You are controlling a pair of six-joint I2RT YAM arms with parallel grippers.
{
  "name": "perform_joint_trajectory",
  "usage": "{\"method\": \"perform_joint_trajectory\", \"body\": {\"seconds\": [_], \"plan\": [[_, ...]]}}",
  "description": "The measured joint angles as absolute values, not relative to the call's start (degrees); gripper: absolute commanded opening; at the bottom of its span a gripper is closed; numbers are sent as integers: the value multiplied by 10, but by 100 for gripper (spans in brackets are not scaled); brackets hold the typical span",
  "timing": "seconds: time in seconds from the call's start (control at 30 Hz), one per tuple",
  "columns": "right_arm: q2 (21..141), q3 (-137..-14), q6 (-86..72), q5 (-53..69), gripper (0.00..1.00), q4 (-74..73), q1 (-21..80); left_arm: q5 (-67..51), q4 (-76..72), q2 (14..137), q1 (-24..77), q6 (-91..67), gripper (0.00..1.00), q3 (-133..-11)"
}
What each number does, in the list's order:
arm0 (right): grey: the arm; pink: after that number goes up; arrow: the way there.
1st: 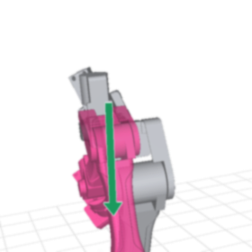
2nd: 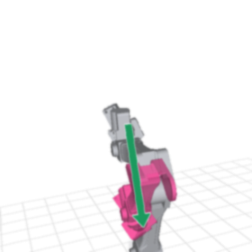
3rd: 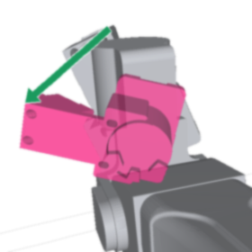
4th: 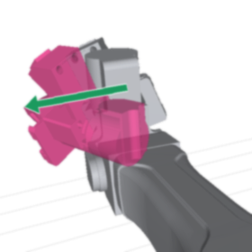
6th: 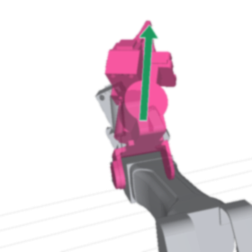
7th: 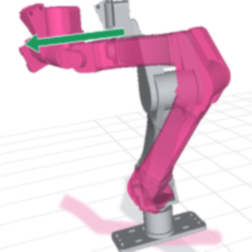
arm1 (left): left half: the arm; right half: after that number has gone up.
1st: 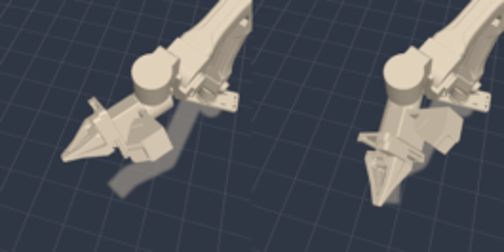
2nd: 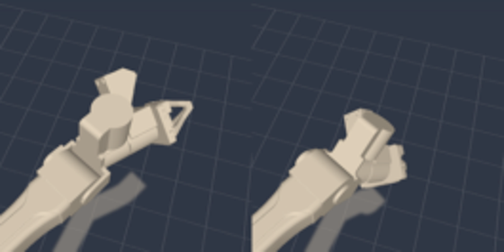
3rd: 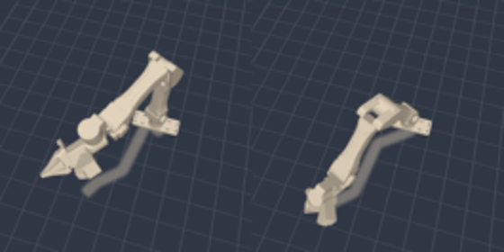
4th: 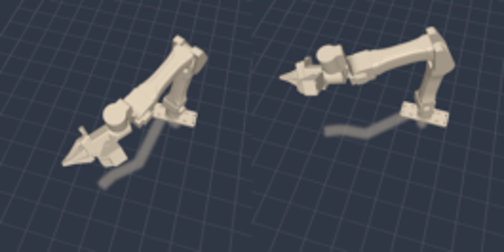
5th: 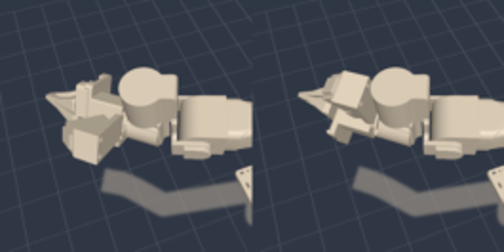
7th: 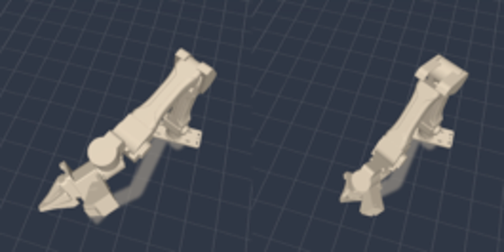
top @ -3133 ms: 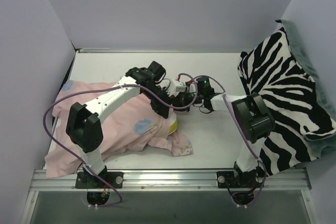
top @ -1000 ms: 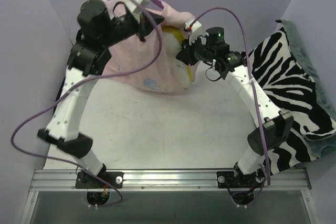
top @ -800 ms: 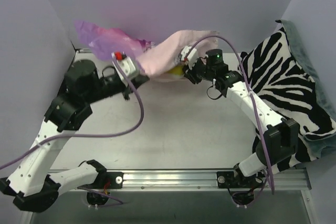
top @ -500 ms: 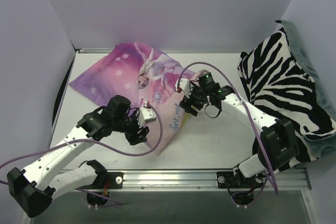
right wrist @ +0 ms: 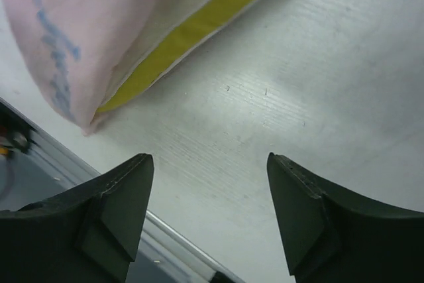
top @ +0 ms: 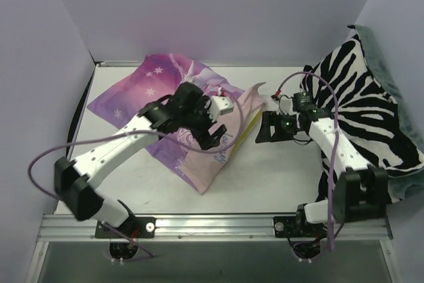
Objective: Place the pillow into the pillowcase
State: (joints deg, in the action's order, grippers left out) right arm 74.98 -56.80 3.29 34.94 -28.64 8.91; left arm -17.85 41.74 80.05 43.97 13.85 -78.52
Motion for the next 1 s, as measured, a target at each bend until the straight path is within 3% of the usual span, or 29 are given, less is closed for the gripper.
{"method": "perform_joint_trajectory", "body": {"seconds": [0.2, 0.33, 0.43, 0.53, 0.57, 0.6, 0.63, 0.8, 1.0], "plan": [[908, -563, -154, 402, 66, -239, 1, -135, 395, 1020, 460, 101, 98, -919], [927, -561, -260, 419, 61, -160, 9, -110, 392, 1097, 470, 85, 97, -973], [954, -562, -308, 421, 51, -101, 27, -93, 392, 1129, 470, 80, 97, -996], [1006, -568, -344, 422, 43, -58, 40, -93, 394, 1154, 462, 77, 58, -1014], [1024, -570, -352, 421, 39, -49, 44, -100, 396, 1160, 459, 77, 32, -1017], [1042, -572, -359, 420, 37, -41, 48, -114, 397, 1166, 453, 76, 21, -1023], [1059, -575, -363, 420, 32, -36, 51, -141, 399, 1169, 447, 83, 2, -1027], [1105, -603, -393, 435, 23, -13, 65, -248, 404, 1169, 428, 88, 0, -1035], [1119, -633, -508, 465, 23, 115, 110, -418, 415, 1164, 469, 53, 0, -1105]]}}
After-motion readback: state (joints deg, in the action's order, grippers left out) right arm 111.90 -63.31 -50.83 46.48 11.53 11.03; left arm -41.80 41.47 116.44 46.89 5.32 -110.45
